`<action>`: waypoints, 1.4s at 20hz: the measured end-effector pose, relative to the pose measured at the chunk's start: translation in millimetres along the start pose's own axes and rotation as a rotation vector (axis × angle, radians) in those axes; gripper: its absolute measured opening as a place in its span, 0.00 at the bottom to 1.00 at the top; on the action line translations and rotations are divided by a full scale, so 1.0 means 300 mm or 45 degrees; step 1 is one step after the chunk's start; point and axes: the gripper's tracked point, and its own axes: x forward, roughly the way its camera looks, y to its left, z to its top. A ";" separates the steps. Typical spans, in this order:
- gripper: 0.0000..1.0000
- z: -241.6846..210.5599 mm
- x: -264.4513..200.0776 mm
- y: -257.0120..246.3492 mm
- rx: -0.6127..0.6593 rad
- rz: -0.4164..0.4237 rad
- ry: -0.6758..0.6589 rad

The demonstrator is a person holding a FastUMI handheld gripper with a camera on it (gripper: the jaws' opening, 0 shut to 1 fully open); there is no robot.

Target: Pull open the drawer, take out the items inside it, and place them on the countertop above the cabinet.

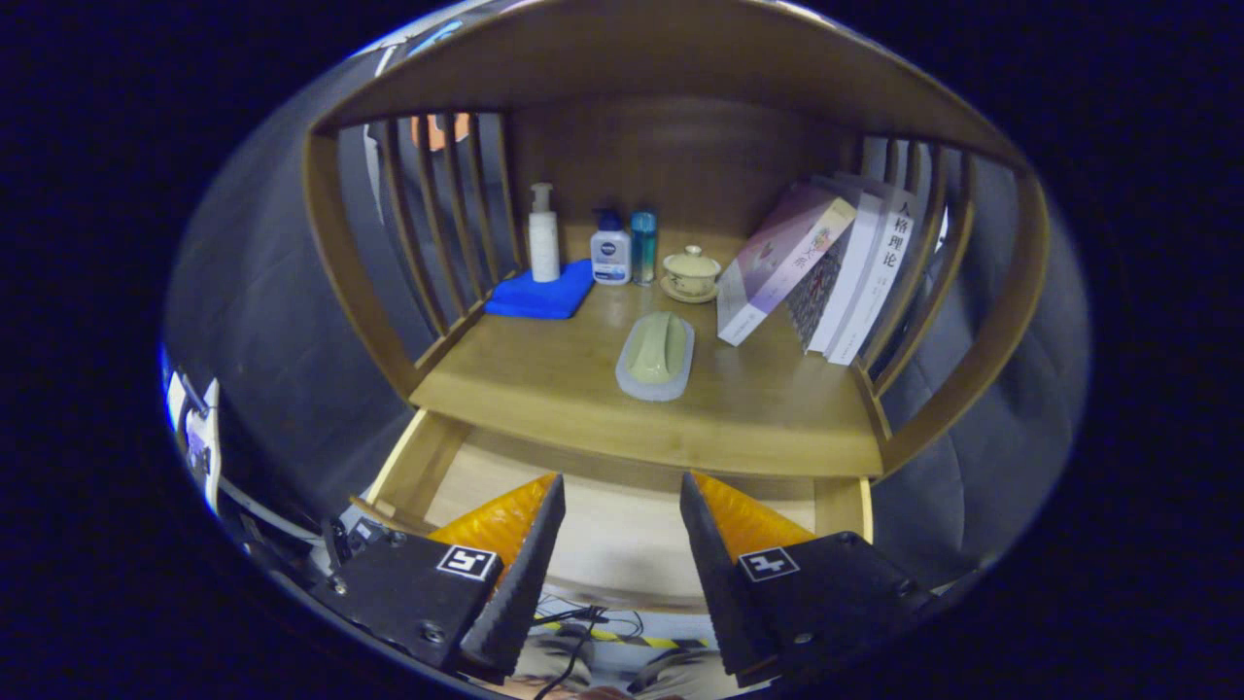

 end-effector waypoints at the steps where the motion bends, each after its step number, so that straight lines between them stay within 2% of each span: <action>1: 0.76 -0.014 -0.029 -0.001 -0.005 0.003 -0.041; 9: 0.77 -0.170 -0.170 0.031 0.023 0.057 -0.306; 13: 0.80 -0.188 -0.177 0.052 0.031 0.080 -0.479; 16: 0.84 -0.246 -0.156 0.063 0.054 0.058 -0.597; 18: 0.88 -0.318 -0.104 0.074 0.052 0.038 -0.609; 21: 0.88 -0.431 -0.020 0.071 0.038 -0.012 -0.592; 28: 0.88 -0.577 0.151 0.072 0.088 -0.071 -0.544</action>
